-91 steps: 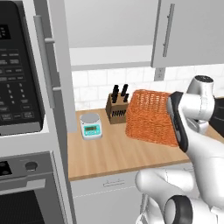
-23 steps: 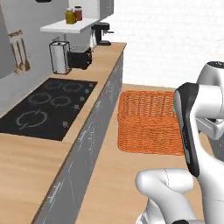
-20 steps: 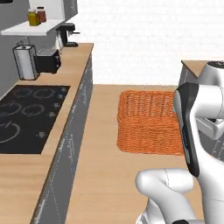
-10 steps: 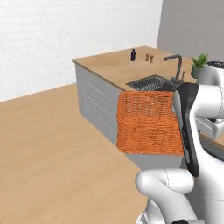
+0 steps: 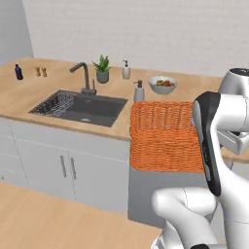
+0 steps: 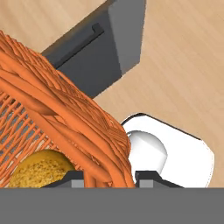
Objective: Open the cabinet, pick up the bread from the cabinet and place it in the basket. Then move the basket to the dining counter.
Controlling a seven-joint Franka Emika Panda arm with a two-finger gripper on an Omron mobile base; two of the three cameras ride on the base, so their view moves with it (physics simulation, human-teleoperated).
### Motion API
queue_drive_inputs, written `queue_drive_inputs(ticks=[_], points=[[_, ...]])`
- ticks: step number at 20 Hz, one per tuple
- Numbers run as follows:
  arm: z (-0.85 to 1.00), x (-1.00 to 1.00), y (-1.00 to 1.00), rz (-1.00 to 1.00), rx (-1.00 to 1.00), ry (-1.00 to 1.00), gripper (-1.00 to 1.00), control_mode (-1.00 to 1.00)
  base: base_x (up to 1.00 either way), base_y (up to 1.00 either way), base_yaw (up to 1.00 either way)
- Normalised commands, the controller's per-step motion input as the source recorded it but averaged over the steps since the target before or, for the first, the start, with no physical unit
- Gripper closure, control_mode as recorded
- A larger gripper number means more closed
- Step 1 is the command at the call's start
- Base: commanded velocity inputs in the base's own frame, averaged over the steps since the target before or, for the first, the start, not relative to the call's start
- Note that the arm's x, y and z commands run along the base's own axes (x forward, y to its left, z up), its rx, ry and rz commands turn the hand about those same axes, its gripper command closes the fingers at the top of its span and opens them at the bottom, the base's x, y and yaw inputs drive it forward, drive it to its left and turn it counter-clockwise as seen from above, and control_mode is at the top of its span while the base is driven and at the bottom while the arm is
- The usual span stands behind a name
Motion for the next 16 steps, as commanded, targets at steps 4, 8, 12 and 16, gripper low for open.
queue_drive_inputs(ticks=[4,8,12,16], points=[[0.0,0.0,0.0,0.0,0.0,0.0,1.0,1.0,0.01,0.0,-0.97],[0.0,0.0,0.0,0.0,0.0,0.0,1.0,1.0,0.4,0.13,-0.86],[0.0,0.0,0.0,0.0,0.0,0.0,1.0,1.0,0.87,0.39,-0.65],[0.0,0.0,0.0,0.0,0.0,0.0,1.0,1.0,0.91,0.64,-0.4]])
